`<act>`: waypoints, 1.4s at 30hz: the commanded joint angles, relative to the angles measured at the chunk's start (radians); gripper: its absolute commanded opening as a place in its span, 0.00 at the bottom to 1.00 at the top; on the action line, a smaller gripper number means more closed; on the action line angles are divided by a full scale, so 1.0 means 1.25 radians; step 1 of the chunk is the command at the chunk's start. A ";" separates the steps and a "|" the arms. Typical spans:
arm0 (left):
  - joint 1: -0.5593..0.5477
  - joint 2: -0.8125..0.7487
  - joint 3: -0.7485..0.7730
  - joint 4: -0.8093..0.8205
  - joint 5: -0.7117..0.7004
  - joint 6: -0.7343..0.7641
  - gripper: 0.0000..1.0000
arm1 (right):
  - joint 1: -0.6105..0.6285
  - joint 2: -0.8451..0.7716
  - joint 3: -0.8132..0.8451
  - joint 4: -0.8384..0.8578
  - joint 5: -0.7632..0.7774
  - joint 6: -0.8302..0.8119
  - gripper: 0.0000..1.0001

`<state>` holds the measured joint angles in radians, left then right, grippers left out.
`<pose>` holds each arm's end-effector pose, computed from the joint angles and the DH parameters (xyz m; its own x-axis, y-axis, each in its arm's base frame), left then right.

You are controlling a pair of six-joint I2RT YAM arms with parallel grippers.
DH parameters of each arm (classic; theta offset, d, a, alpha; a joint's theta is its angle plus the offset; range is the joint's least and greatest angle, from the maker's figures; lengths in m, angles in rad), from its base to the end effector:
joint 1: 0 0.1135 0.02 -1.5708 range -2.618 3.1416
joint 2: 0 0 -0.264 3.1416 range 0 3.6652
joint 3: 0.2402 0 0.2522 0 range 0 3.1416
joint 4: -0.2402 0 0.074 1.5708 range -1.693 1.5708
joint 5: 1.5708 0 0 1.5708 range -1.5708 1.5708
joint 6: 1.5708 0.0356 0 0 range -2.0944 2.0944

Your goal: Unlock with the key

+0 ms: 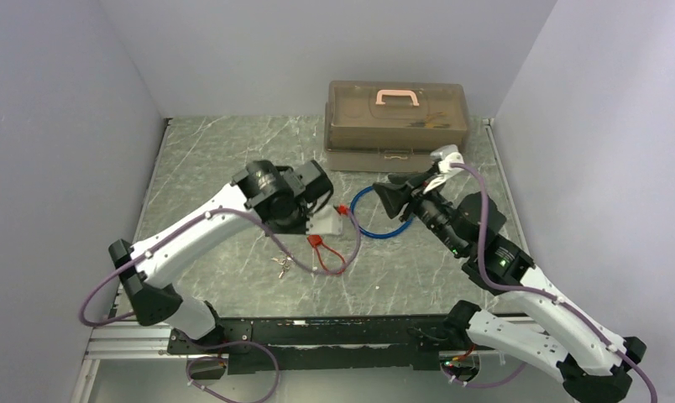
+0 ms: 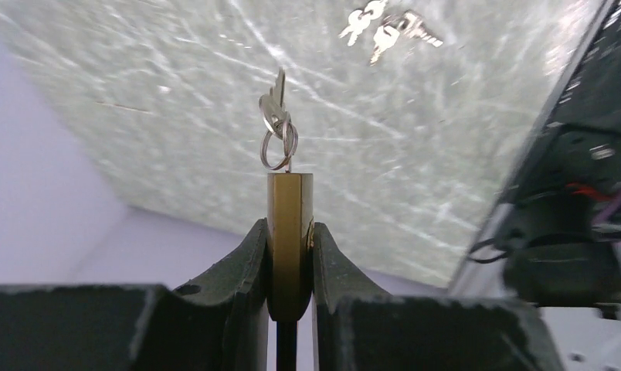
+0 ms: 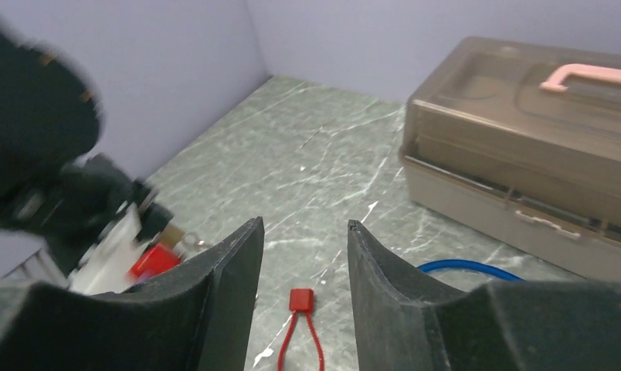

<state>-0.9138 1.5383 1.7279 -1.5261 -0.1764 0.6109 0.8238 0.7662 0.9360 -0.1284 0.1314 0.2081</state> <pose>0.1674 -0.2068 0.3764 -0.0537 0.9943 -0.0923 0.9589 0.0771 0.2730 0.1191 0.1218 0.4016 -0.1044 0.1887 -0.9765 -0.6305 0.7468 0.2117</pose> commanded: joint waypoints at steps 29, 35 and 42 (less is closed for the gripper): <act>-0.228 -0.031 0.165 -0.033 -0.200 0.392 0.00 | -0.006 -0.035 0.029 0.019 0.101 -0.014 0.51; -0.158 -0.029 0.242 -0.038 -0.079 0.360 0.00 | -0.006 -0.027 0.030 0.031 0.094 -0.019 0.53; -0.157 -0.068 0.192 -0.038 0.065 0.312 0.00 | -0.006 -0.003 0.043 0.043 0.057 -0.020 0.55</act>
<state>-1.1061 1.4967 1.9507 -1.5715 -0.2634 1.0676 0.8192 0.7532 0.9386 -0.1261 0.2432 0.1947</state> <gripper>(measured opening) 0.212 0.543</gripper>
